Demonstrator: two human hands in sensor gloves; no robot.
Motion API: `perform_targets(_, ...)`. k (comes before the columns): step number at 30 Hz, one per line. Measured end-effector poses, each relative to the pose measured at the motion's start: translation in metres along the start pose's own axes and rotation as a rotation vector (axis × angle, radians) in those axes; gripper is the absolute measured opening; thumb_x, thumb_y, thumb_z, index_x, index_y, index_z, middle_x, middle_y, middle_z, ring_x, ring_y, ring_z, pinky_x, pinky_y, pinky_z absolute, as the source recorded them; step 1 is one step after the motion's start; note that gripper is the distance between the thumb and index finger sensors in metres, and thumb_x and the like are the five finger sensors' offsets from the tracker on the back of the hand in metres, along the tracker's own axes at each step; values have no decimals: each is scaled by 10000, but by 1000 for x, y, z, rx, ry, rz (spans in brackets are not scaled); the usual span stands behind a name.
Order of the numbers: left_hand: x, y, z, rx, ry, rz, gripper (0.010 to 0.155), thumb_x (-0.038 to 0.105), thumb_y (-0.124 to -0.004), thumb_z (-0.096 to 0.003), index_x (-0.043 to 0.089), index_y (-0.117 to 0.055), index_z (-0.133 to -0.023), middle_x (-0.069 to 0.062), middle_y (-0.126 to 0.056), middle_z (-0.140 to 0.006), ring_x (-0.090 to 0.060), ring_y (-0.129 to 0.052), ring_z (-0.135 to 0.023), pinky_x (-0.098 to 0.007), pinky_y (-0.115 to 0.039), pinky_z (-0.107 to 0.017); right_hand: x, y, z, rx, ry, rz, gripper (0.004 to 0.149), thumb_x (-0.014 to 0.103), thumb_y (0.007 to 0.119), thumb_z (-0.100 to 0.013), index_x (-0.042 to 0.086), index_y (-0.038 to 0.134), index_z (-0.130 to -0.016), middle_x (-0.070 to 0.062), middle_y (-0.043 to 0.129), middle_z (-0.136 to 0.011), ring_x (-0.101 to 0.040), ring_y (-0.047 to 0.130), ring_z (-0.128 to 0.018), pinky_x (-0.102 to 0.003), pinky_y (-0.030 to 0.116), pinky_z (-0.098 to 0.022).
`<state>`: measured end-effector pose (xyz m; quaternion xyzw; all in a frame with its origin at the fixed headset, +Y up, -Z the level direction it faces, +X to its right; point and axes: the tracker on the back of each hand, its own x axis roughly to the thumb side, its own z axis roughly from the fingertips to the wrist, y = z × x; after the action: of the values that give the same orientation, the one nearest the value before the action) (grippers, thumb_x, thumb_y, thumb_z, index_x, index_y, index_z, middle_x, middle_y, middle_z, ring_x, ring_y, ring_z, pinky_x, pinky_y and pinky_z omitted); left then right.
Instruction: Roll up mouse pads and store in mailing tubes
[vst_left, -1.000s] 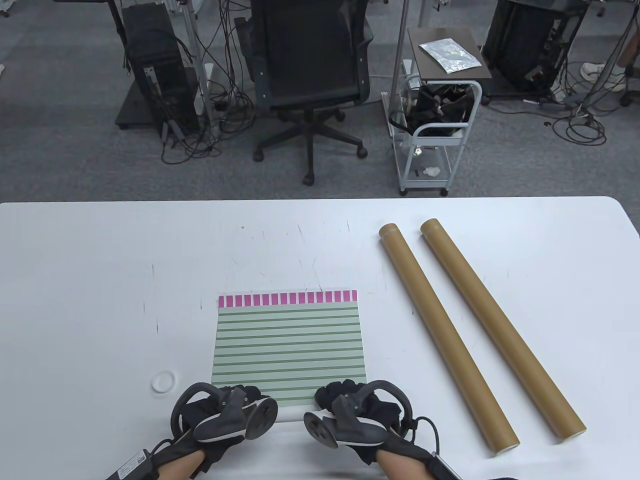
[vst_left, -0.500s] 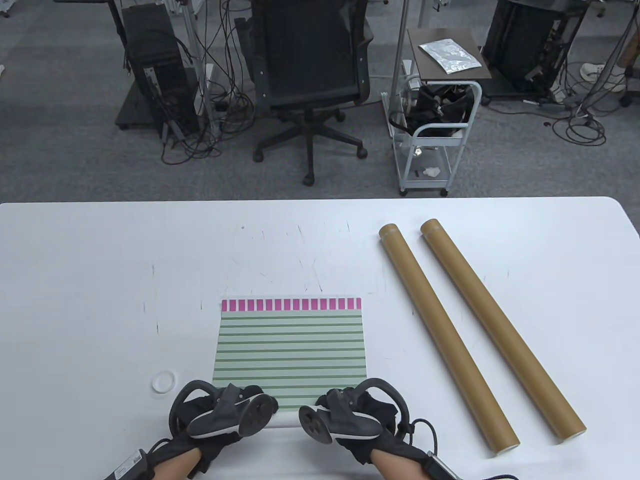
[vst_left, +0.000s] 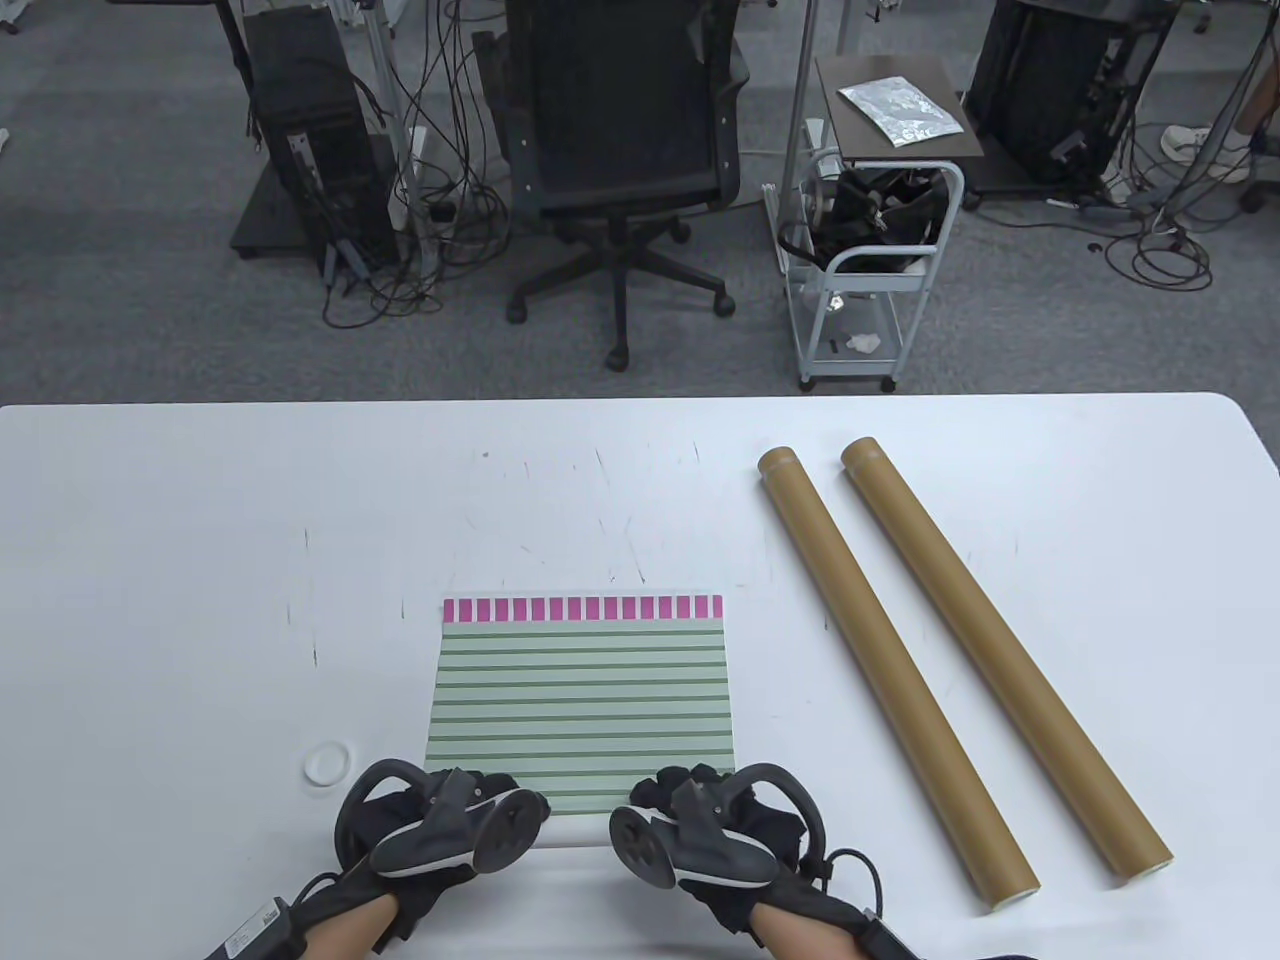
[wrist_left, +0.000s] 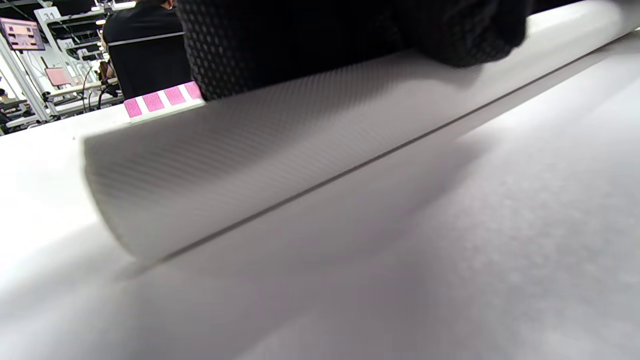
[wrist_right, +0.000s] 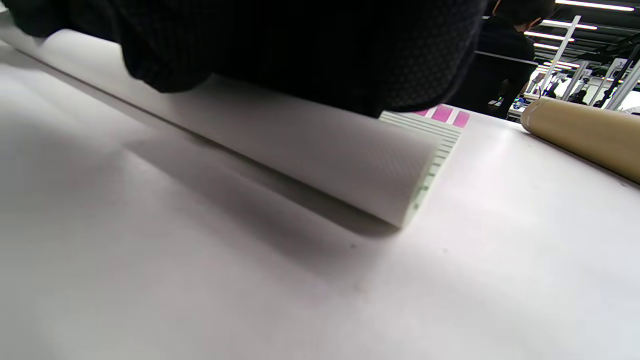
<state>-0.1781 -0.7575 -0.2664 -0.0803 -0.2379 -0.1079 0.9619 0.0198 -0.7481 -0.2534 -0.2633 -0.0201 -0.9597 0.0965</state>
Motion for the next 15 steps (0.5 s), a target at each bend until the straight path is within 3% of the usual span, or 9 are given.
perform_targets(4, -1, 1, 3, 21, 1, -12, 459, 475, -729, -390, 496, -750, -848, 187, -923, -844, -59, -1002, -726, -216, -892, -524, 3, 1, -3, -41, -8, 40, 466, 330, 783, -425, 234, 804, -881, -28, 905, -818, -252, 957, -645, -383, 837, -482)
perform_targets(7, -3, 5, 11, 148, -14, -37, 495, 529, -772, -345, 494, -746, -839, 194, -954, -803, -48, -1028, -691, -202, -909, -493, 2, 3, -4, -25, -4, 24, 463, 306, 760, -441, 219, 800, -894, -42, 901, -832, -268, 954, -658, -376, 846, -473)
perform_targets(15, 0, -1, 6, 92, 18, -74, 483, 506, -779, -356, 488, -741, -837, 197, -926, -833, -46, -1004, -728, -220, -888, -536, 3, 7, -6, 3, -3, 32, 477, 278, 686, -474, 197, 762, -938, -71, 858, -887, -296, 925, -709, -399, 821, -508)
